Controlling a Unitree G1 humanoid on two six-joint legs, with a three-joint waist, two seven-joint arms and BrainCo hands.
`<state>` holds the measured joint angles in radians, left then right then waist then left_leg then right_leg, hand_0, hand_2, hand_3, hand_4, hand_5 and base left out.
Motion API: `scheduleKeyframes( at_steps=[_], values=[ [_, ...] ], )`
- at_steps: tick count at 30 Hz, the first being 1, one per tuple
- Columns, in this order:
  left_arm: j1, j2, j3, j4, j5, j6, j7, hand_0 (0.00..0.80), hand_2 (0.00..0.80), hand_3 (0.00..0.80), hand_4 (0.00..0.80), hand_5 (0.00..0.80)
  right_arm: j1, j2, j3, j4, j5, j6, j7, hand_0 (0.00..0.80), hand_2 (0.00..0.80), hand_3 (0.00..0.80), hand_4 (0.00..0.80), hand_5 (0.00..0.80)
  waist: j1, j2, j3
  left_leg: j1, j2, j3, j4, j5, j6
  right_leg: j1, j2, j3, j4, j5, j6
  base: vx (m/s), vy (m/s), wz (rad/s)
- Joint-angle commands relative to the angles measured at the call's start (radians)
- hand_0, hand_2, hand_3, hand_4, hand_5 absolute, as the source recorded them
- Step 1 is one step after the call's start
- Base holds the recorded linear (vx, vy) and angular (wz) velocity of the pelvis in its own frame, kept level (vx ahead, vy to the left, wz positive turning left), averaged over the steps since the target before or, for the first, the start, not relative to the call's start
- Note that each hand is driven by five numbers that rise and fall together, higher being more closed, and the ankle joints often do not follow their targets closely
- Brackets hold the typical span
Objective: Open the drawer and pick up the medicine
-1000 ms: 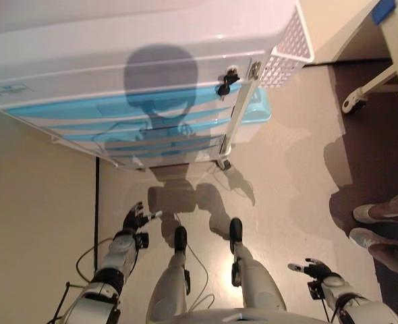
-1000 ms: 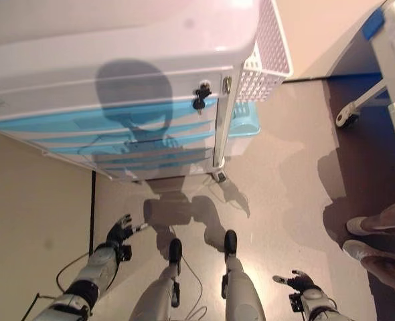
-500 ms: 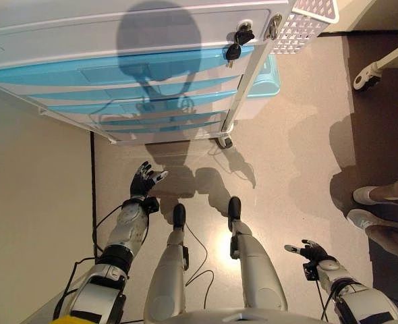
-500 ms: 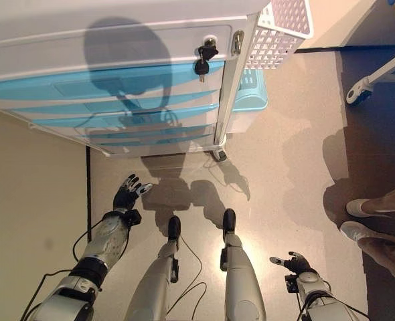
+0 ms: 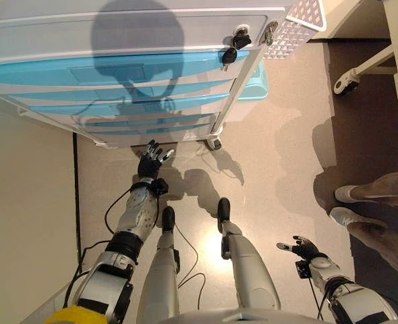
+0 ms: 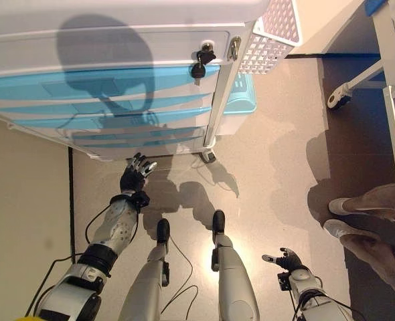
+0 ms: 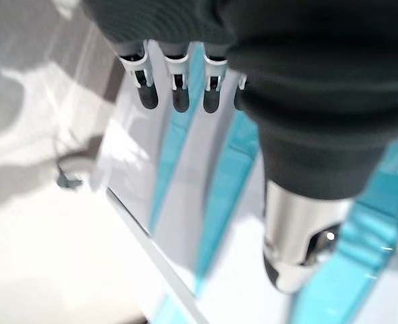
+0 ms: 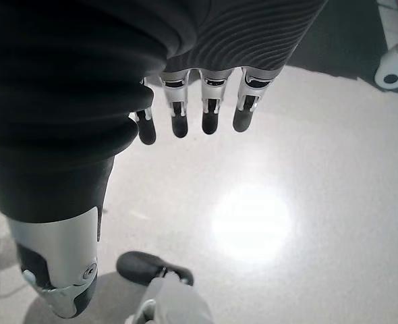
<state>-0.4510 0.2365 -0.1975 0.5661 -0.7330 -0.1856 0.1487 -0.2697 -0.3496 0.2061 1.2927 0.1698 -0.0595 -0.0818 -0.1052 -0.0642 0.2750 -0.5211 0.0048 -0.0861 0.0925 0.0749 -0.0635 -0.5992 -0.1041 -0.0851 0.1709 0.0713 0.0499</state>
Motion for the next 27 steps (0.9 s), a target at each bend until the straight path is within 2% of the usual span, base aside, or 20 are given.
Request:
scheduleKeyframes(
  at_steps=[1,18,27],
  values=[
    [-0.027,0.003,0.02,-0.07,-0.038,-0.067,0.0,0.0,0.0,0.0,0.0,0.0,0.038,-0.018,0.039,-0.002,0.03,-0.008,-0.016,0.0,0.0,0.0,0.0,0.0,-0.004,0.007,-0.033,-0.067,-0.049,-0.028,0.052,-0.034,0.052,-0.012,0.005,0.01,-0.026,0.01,0.046,0.0,0.0,0.0],
    [-0.12,-0.008,0.055,-0.116,-0.162,-0.133,-0.008,0.0,0.0,0.0,0.0,0.0,0.04,-0.004,0.053,-0.016,0.031,-0.022,-0.005,0.0,0.0,0.0,0.0,0.0,-0.02,0.006,-0.05,-0.082,-0.049,-0.026,0.051,-0.041,0.044,-0.024,0.006,0.017,-0.036,0.01,0.047,0.0,0.0,0.0],
    [-0.127,-0.021,0.105,-0.101,-0.252,-0.155,-0.029,0.0,0.0,0.0,0.0,0.0,0.04,0.002,0.051,-0.016,0.031,-0.03,-0.002,0.0,0.0,0.0,0.0,0.0,-0.021,0.0,-0.055,-0.088,-0.046,-0.025,0.052,-0.043,0.041,-0.029,0.009,0.014,-0.034,0.009,0.046,0.0,0.0,0.0]
  ],
)
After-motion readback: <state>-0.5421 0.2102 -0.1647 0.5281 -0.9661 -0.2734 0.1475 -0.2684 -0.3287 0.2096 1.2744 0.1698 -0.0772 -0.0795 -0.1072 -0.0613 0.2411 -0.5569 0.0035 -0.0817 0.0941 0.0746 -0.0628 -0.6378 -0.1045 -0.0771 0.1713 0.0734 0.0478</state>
